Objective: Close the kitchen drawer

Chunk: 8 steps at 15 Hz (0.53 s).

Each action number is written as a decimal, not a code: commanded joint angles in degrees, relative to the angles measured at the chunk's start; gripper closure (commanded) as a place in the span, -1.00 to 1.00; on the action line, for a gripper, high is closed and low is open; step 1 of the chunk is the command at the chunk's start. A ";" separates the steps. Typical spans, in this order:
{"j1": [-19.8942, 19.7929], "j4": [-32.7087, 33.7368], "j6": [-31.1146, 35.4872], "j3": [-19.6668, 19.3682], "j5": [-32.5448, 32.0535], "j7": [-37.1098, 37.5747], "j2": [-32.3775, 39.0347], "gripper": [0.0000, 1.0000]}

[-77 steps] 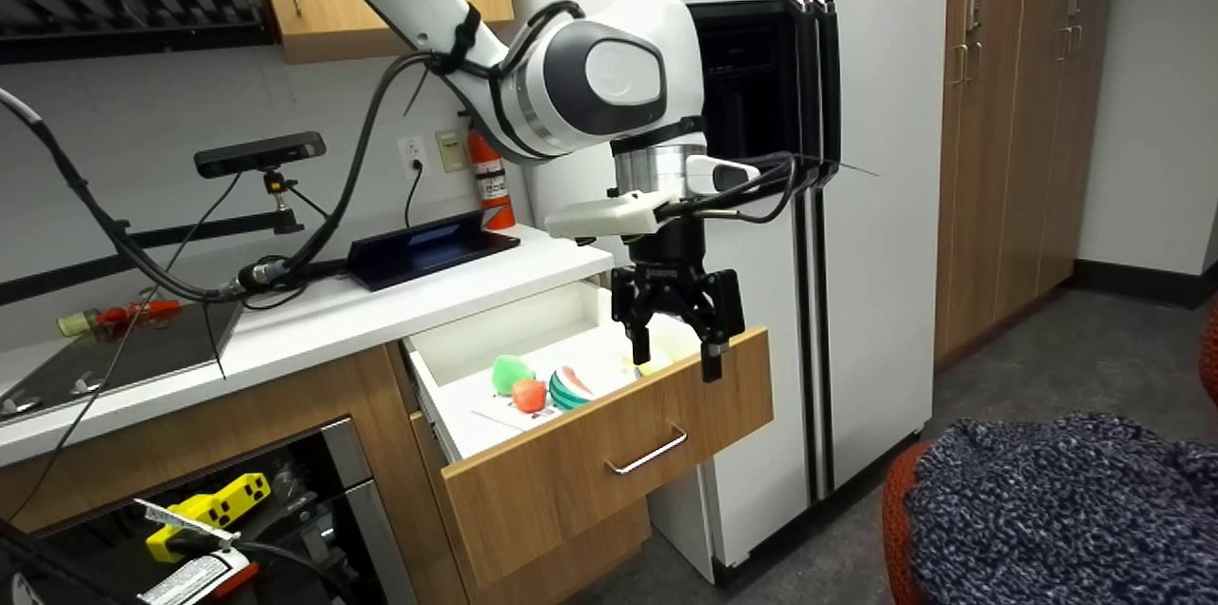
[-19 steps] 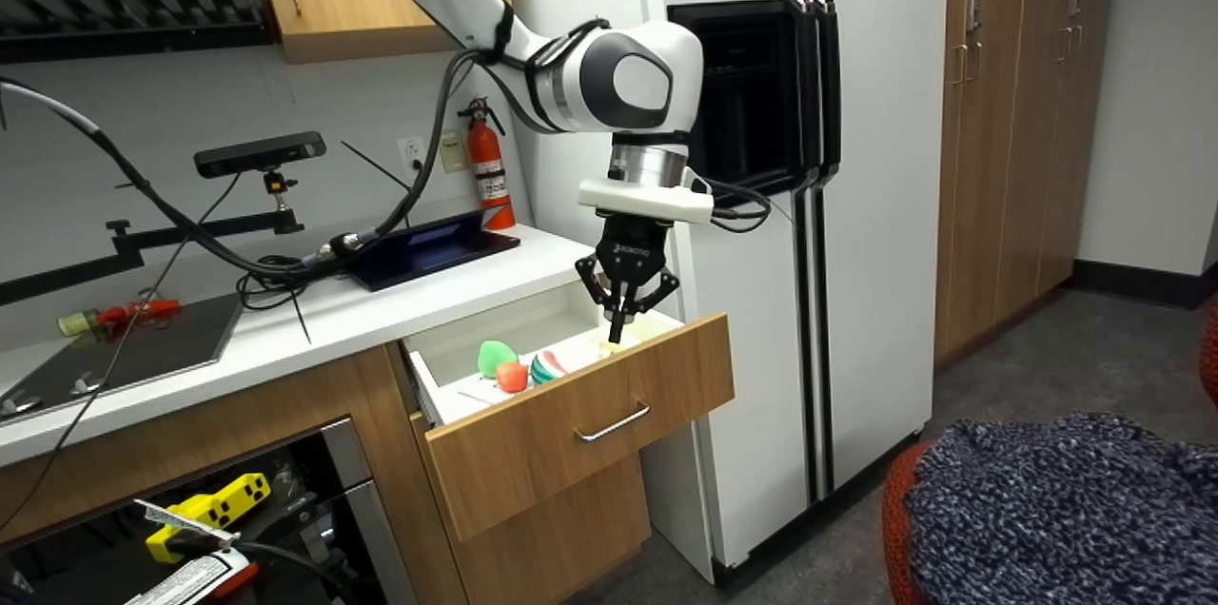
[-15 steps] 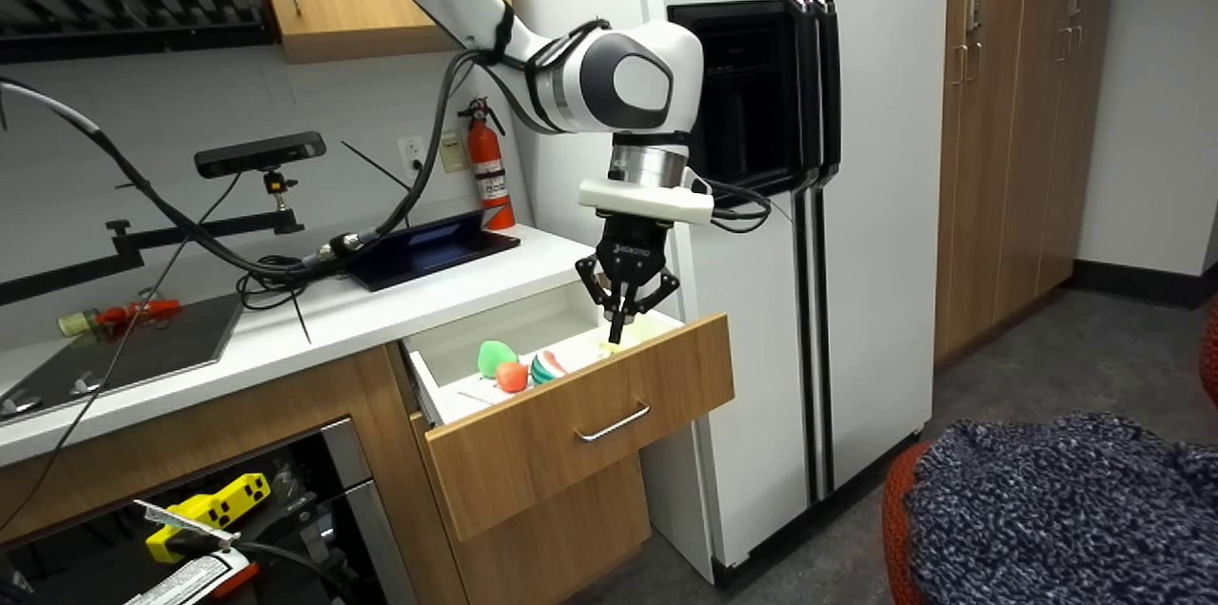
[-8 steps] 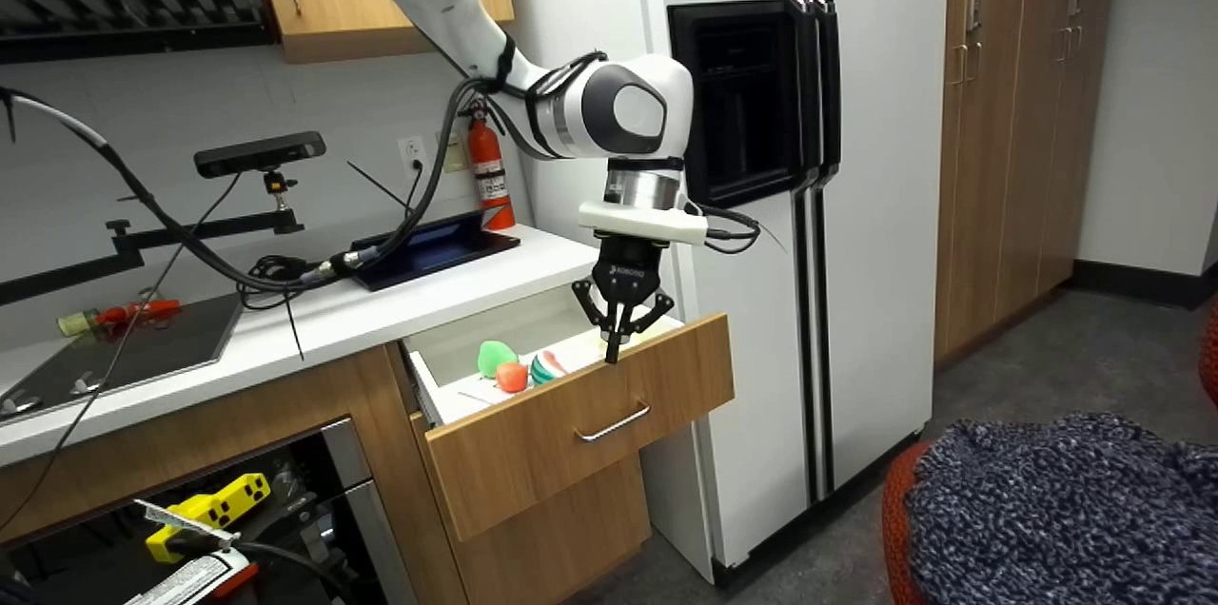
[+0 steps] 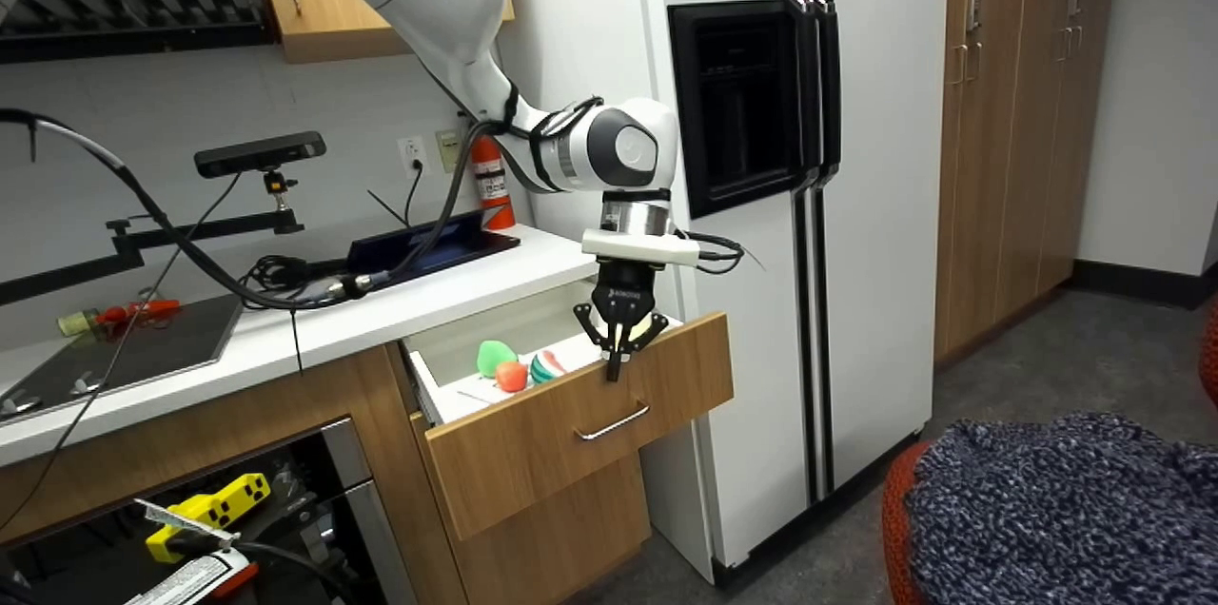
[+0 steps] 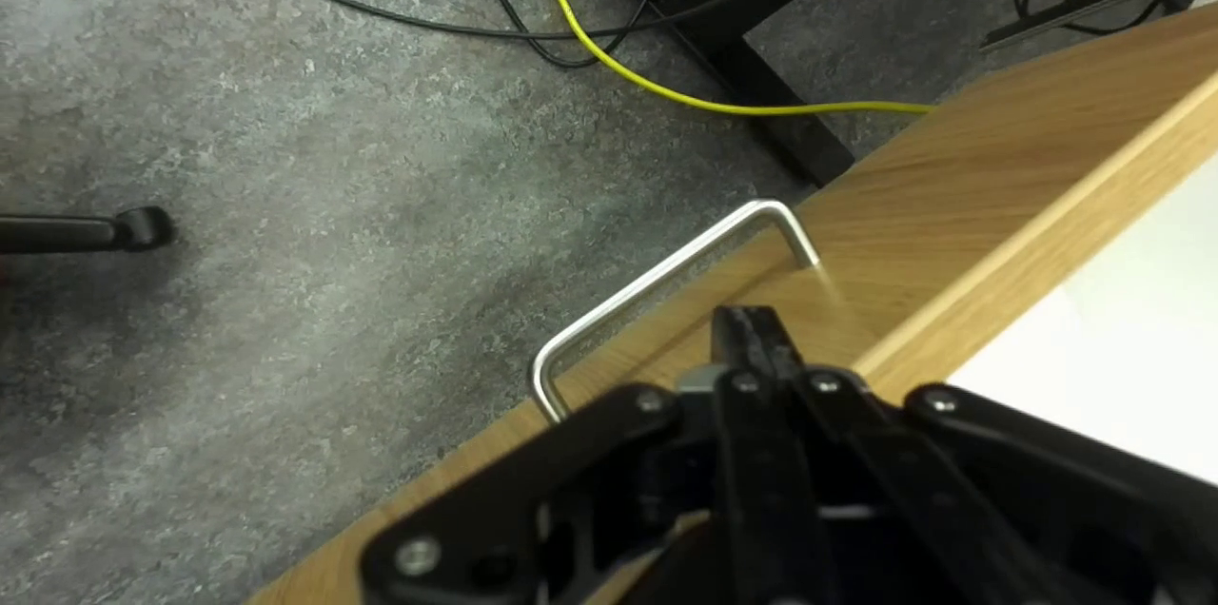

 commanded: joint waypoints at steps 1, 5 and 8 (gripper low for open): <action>1.02 5.17 -1.79 0.72 -0.69 -1.03 2.84 1.00; 0.48 5.41 0.38 4.04 1.41 -6.22 1.52 1.00; 0.01 5.57 1.59 6.56 3.26 -11.95 0.50 1.00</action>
